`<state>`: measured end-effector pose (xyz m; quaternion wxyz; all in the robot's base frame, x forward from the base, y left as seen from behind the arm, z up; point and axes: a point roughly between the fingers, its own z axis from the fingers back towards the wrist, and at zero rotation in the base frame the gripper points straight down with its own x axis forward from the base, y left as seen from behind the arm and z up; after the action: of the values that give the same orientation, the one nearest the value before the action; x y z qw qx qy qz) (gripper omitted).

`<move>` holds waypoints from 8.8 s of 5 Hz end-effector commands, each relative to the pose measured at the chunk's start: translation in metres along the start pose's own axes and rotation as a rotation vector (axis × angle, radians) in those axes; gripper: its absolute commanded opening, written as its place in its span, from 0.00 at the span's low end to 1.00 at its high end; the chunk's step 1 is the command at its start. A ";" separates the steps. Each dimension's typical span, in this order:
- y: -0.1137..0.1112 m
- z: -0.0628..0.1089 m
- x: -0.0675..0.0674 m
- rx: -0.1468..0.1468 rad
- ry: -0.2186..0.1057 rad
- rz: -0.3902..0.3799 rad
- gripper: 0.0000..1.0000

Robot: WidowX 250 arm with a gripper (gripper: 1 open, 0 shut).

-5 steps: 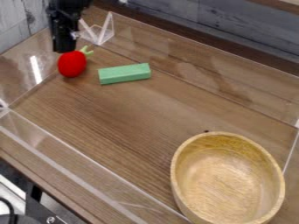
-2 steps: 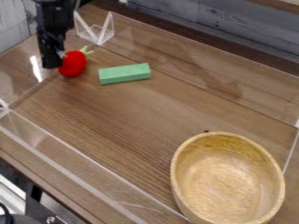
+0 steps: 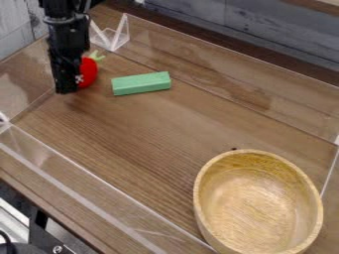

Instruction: Move the red object to the right side of the table

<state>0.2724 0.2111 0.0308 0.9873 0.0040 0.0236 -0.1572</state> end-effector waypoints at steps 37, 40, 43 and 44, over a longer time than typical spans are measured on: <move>-0.245 0.050 0.143 -0.121 -0.096 -0.254 0.00; -0.243 0.031 0.152 -0.118 -0.095 -0.252 0.00; -0.243 0.029 0.155 -0.122 -0.103 -0.250 0.00; -0.242 0.028 0.157 -0.123 -0.106 -0.250 0.00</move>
<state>0.3388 -0.0660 0.0364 0.9593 -0.0712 0.0074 -0.2733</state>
